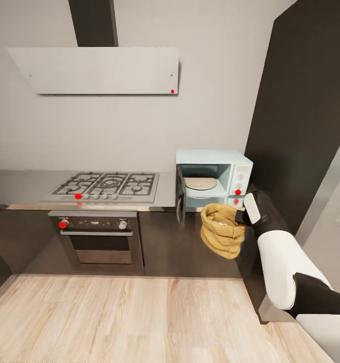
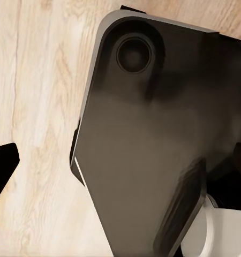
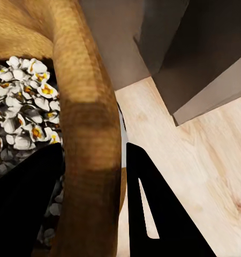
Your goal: In the kitchen, take the popcorn bag from the countertop, put it into the microwave, and heat it until the popcorn is cooked so the cooked popcorn ends up inside the bag.
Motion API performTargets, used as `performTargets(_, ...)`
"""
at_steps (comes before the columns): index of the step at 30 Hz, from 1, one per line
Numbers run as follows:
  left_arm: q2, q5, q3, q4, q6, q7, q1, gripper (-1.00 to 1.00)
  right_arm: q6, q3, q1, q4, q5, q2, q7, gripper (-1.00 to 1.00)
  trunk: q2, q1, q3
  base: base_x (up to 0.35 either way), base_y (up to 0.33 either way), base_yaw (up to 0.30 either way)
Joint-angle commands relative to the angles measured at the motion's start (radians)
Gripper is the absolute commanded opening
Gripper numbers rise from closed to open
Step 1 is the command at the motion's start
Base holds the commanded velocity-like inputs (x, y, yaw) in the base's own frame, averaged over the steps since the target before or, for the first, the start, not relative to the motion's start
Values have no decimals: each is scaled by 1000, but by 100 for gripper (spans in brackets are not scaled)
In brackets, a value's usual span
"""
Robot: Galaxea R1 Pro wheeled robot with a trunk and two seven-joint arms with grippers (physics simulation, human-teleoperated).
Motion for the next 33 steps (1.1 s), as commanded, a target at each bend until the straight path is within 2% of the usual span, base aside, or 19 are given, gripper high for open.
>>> performTargets(1,0,2,2,-1,-2,0,0,100,1,-3,-1,-1,-11,1,-10,-100,-1,0,-1,0,0,29)
performTargets(10,0,2,2,0,-2,1,0,100,1,-2,-1,-4,-11,1,-11,-100,-1,0,-1,0,0,12)
performTargets(20,0,1,2,-1,-2,0,0,100,1,-2,-1,-5,-11,1,-9,-100,-1,0,-1,0,0,217)
performTargets(33,0,1,2,0,-2,1,0,100,1,-4,-1,-5,-6,-11,-11,-100,-1,0,-1,0,0,9)
